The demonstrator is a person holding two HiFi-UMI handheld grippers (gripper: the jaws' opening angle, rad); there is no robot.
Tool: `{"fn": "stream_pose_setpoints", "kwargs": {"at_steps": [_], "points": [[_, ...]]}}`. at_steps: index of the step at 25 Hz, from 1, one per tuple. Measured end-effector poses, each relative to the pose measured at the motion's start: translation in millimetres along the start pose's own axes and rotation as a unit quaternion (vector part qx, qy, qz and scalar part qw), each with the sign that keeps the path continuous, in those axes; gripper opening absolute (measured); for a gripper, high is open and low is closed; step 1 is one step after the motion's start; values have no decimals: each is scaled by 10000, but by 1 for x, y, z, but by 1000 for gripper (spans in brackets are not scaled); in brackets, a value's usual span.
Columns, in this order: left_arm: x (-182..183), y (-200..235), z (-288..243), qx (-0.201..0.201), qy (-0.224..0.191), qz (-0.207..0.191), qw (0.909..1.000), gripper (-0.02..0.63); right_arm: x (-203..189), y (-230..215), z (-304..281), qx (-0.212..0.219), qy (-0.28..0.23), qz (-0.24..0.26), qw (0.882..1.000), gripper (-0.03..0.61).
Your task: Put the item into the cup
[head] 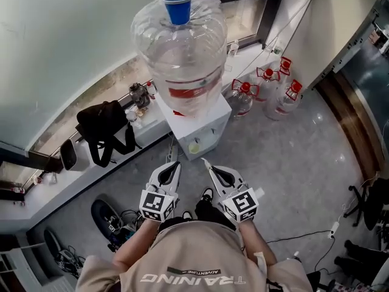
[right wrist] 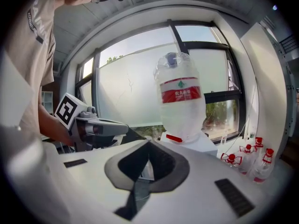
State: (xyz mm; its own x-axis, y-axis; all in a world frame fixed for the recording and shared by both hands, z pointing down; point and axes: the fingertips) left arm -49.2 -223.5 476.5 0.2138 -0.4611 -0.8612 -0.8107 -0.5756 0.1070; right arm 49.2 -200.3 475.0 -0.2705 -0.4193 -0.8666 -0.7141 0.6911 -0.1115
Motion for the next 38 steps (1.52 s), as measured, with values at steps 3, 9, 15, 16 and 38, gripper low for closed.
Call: {"fn": "stream_pose_setpoints", "kwargs": {"at_steps": [3, 9, 15, 16, 38], "points": [[10, 5, -18, 87, 31, 16, 10000, 8, 5, -16, -14, 189, 44, 65, 9998, 12], [14, 11, -45, 243, 131, 90, 9996, 8, -8, -41, -42, 444, 279, 138, 9985, 12], [-9, 24, -67, 278, 278, 99, 9992, 8, -40, -55, -76, 357, 558, -3, 9978, 12], [-15, 27, -71, 250, 306, 109, 9992, 8, -45, -55, -84, 337, 599, -45, 9976, 12], [-195, 79, -132, -106, 1165, 701, 9907, 8, -209, -81, -253, -356, 963, -401, 9939, 12]]}}
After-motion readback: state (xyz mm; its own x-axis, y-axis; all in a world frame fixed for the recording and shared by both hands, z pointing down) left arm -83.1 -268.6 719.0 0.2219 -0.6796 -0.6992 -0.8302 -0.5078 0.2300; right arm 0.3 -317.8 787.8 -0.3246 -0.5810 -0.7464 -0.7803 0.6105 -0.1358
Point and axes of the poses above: the fingertips, and each gripper's own axes: z backward along the fingers, y to its left, x out of its top, and after that the axes turned 14 degrees about y, right-handed
